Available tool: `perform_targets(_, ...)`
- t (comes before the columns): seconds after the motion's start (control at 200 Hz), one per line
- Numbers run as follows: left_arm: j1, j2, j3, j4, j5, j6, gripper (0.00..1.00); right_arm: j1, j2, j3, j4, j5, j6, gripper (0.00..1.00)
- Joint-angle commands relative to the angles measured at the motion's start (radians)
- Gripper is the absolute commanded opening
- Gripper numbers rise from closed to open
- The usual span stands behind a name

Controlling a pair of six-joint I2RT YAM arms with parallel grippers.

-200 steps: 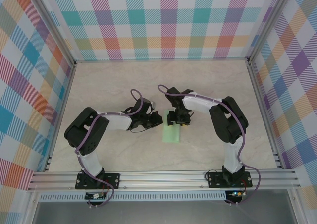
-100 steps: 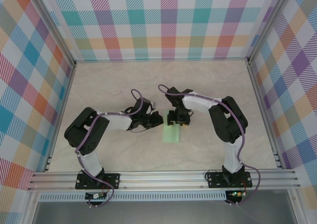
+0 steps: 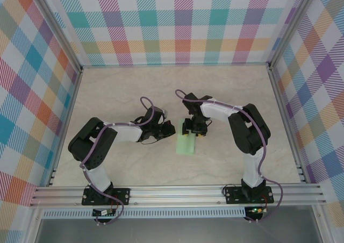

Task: Fold a paper plane with a square sheet of paper (pick it up from the middle)
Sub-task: Hold the square sheet of paper at the center of the table.

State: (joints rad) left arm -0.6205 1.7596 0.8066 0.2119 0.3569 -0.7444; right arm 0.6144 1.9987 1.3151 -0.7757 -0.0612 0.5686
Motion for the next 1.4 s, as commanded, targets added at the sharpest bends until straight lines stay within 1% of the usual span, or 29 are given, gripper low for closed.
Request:
perform_targets(0.0,-0.012,-0.023,-0.007,0.016,0.017,-0.004,0.06,0.002,0.161,-0.114,0.088,0.003,-0.007,0.61)
perform_targets(0.19,-0.012,0.004,0.001,0.056,0.085,-0.010,0.06,0.003,0.165,-0.110,0.083,0.007,-0.034,0.62)
perform_targets(0.505,-0.012,0.041,0.020,0.067,0.129,-0.009,0.06,0.005,0.182,-0.090,0.067,0.030,-0.055,0.63)
perform_targets(0.775,-0.012,0.049,0.027,0.063,0.140,-0.004,0.06,0.010,0.191,-0.082,0.061,0.053,-0.082,0.63)
perform_targets(1.1,-0.012,0.062,0.036,0.057,0.145,-0.002,0.06,0.010,0.202,-0.076,0.065,0.055,-0.085,0.62)
perform_targets(1.395,-0.012,0.061,0.036,0.057,0.151,-0.002,0.06,0.010,0.211,-0.077,0.069,0.057,-0.095,0.62)
